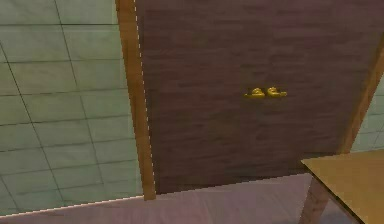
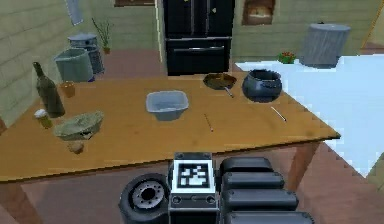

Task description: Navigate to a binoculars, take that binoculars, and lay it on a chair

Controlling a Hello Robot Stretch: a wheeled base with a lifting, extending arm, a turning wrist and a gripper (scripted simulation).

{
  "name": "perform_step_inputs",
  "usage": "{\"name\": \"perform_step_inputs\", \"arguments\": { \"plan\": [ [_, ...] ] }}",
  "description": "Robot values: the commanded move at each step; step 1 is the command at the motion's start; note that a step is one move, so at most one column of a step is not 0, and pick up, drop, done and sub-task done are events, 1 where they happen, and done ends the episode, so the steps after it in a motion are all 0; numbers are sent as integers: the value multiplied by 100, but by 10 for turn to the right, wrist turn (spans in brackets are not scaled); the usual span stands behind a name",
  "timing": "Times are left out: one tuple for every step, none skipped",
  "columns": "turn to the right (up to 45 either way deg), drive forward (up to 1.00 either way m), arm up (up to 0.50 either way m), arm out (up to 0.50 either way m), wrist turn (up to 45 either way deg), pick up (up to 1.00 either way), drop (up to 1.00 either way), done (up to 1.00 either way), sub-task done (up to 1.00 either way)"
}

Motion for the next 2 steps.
{"name": "perform_step_inputs", "arguments": {
  "plan": [
    [-90,0,0,0,0,0,0,0,0],
    [-30,0,0,0,0,0,0,0,0]
  ]
}}
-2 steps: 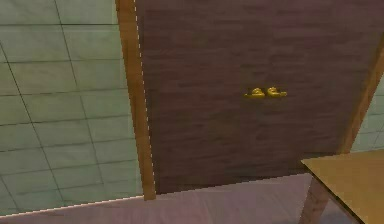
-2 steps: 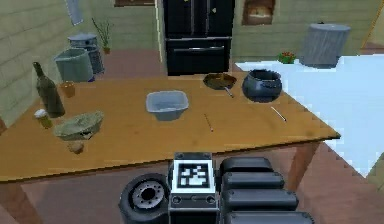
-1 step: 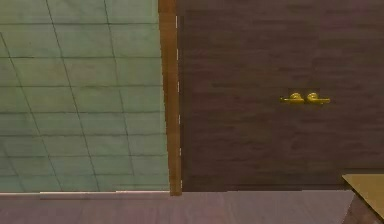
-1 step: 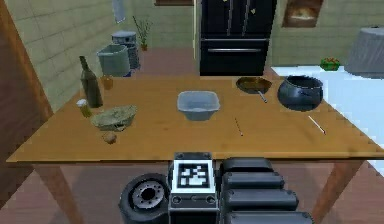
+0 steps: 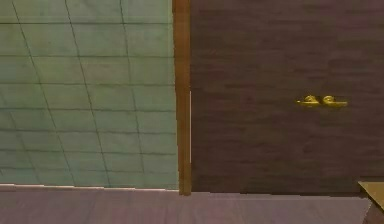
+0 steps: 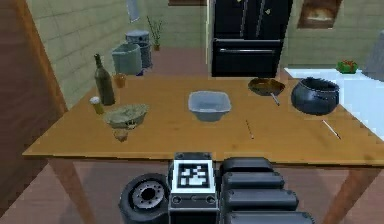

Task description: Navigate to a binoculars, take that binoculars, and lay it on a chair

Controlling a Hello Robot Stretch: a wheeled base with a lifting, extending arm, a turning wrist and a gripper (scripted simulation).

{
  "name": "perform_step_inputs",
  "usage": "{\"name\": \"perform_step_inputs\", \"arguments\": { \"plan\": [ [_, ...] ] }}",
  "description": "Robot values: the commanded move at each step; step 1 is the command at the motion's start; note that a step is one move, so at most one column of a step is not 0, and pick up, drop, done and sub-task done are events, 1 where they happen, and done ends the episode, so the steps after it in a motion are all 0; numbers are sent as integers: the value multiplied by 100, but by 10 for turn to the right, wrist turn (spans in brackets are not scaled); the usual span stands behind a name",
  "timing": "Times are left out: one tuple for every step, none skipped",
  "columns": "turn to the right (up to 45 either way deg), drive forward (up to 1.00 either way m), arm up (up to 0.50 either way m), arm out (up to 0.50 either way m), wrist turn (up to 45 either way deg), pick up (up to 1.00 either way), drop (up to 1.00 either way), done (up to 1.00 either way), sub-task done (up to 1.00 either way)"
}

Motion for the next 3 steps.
{"name": "perform_step_inputs", "arguments": {
  "plan": [
    [450,0,0,0,0,0,0,0,0],
    [450,0,0,0,0,0,0,0,0],
    [450,0,0,0,0,0,0,0,0]
  ]
}}
